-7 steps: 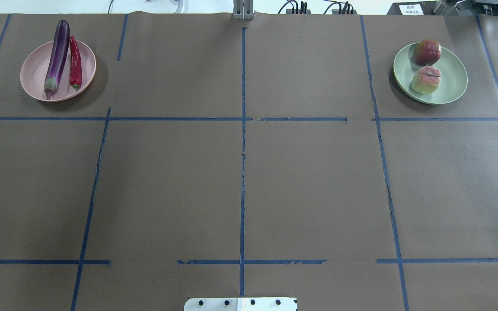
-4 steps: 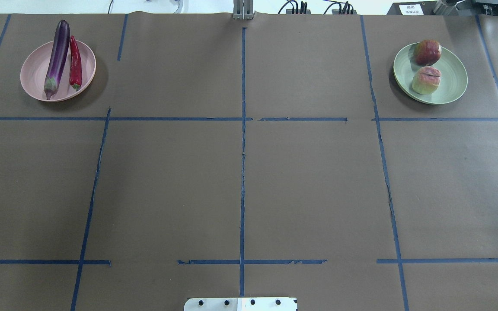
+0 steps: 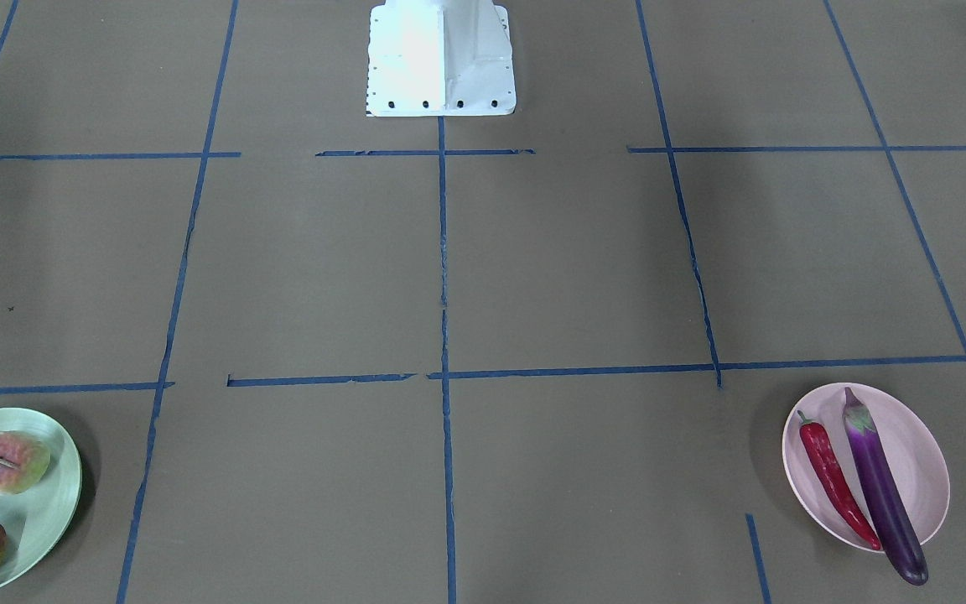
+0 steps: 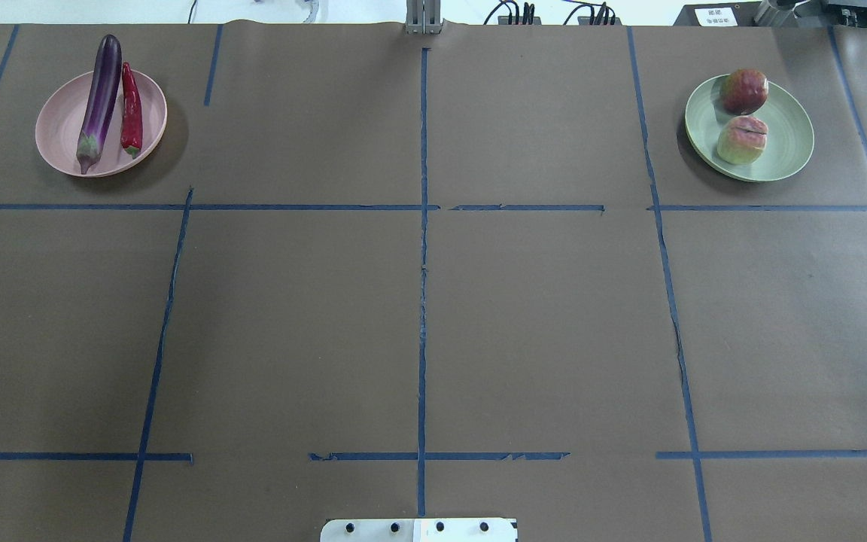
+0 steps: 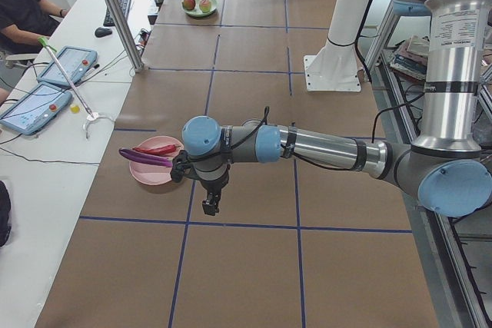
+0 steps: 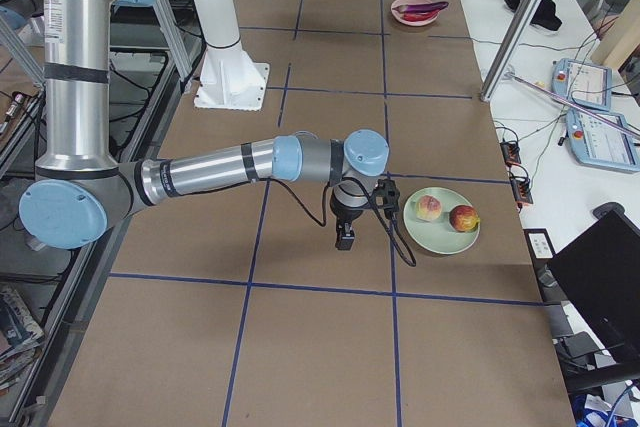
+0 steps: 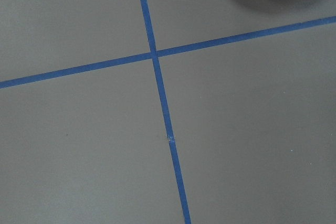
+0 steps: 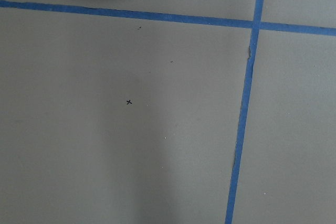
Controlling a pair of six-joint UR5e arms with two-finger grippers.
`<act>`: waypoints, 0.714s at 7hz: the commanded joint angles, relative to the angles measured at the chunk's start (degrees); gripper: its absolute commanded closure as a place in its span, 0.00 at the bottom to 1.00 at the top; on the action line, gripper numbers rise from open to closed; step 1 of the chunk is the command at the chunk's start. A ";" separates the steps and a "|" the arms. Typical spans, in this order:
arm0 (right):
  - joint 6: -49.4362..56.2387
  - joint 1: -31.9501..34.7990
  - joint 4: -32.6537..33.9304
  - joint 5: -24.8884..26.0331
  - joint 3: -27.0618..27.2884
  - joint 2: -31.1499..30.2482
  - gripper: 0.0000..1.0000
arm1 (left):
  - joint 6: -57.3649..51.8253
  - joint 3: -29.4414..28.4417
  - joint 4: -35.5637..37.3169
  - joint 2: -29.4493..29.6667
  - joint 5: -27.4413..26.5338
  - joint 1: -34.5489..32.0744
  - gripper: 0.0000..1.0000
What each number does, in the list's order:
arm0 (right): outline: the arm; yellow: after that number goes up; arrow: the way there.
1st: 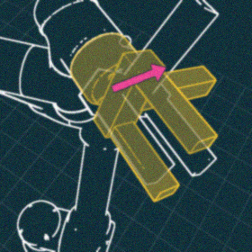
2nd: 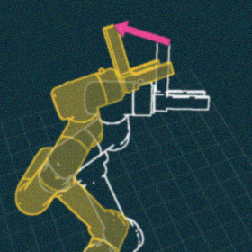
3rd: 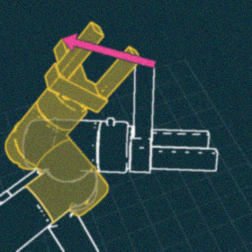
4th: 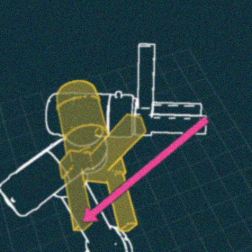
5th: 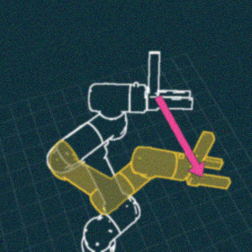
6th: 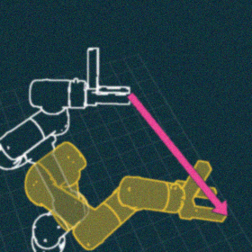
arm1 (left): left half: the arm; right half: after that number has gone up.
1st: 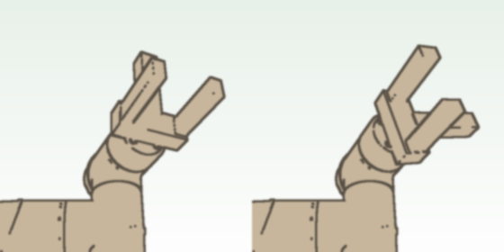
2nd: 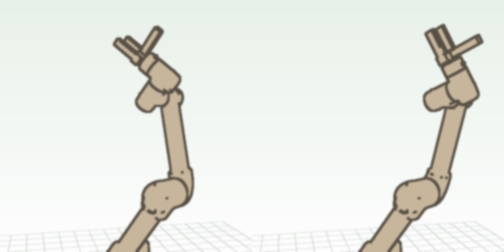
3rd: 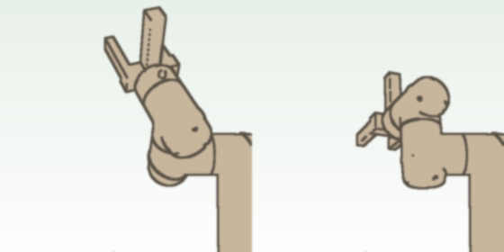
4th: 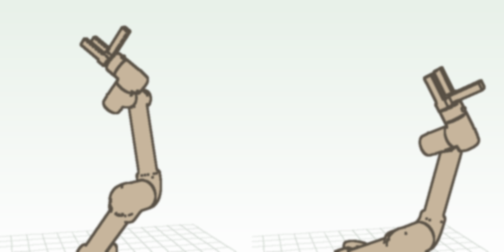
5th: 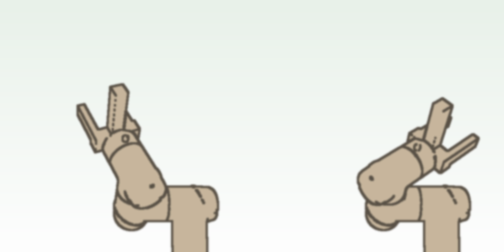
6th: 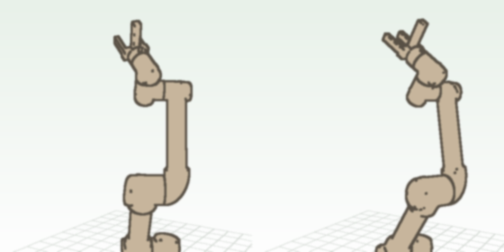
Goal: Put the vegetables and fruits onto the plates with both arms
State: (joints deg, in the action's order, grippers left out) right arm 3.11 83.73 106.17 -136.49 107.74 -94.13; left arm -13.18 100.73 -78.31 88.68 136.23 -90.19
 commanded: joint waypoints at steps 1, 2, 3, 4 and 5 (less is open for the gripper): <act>-0.03 -0.14 -0.09 0.00 0.19 0.09 0.00 | 0.00 0.08 -0.09 0.09 0.00 0.02 0.00; -0.03 -0.15 0.00 0.00 0.19 0.18 0.00 | 0.00 0.08 -0.09 0.09 0.00 0.02 0.00; 0.05 -0.32 -0.09 0.00 0.10 0.18 0.00 | 0.00 0.08 -0.09 0.09 0.00 0.10 0.00; 0.06 -0.41 -0.09 0.00 0.10 0.18 0.00 | 0.00 0.00 -0.09 0.09 0.00 0.11 0.00; 0.06 -0.50 -0.09 0.00 0.19 0.18 0.00 | 0.00 0.26 -0.09 0.18 0.00 0.11 0.00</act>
